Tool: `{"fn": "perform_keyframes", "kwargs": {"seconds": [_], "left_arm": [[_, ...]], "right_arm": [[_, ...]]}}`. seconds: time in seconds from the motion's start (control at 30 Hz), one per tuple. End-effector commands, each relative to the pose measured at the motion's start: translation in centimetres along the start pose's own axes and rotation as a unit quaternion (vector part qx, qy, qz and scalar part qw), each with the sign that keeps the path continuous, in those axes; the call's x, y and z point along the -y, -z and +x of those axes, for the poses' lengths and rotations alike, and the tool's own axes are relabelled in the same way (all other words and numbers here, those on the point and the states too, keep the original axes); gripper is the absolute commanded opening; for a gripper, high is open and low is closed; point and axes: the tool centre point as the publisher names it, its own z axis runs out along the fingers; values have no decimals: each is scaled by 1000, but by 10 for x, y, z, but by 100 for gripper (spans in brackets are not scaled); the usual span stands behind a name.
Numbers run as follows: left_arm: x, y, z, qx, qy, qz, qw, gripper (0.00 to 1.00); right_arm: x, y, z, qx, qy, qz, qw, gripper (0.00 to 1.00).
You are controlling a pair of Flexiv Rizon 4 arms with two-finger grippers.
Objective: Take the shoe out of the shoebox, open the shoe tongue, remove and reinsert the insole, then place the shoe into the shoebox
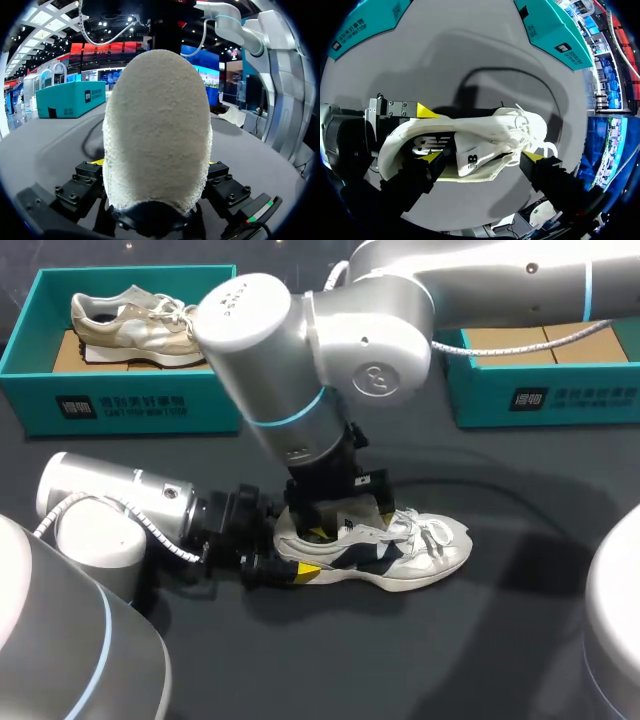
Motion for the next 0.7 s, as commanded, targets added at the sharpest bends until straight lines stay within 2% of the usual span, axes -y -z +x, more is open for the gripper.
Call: {"fn": "perform_keyframes", "kwargs": {"seconds": [0.03, 0.23, 0.6, 0.7], "left_arm": [[-1, -2, -2, 0, 0, -2, 1000, 0], [-1, -2, -2, 0, 0, -2, 1000, 0], [-1, -2, -2, 0, 0, -2, 1000, 0], [-1, -2, -2, 0, 0, -2, 1000, 0]], "right_arm": [[7, -3, 11, 51, -43, -6, 998, 100], [8, -9, 4, 74, -58, -6, 996, 100], [6, -21, -10, 80, -84, -21, 993, 99], [6, -19, -14, 85, -92, -22, 992, 78]]}}
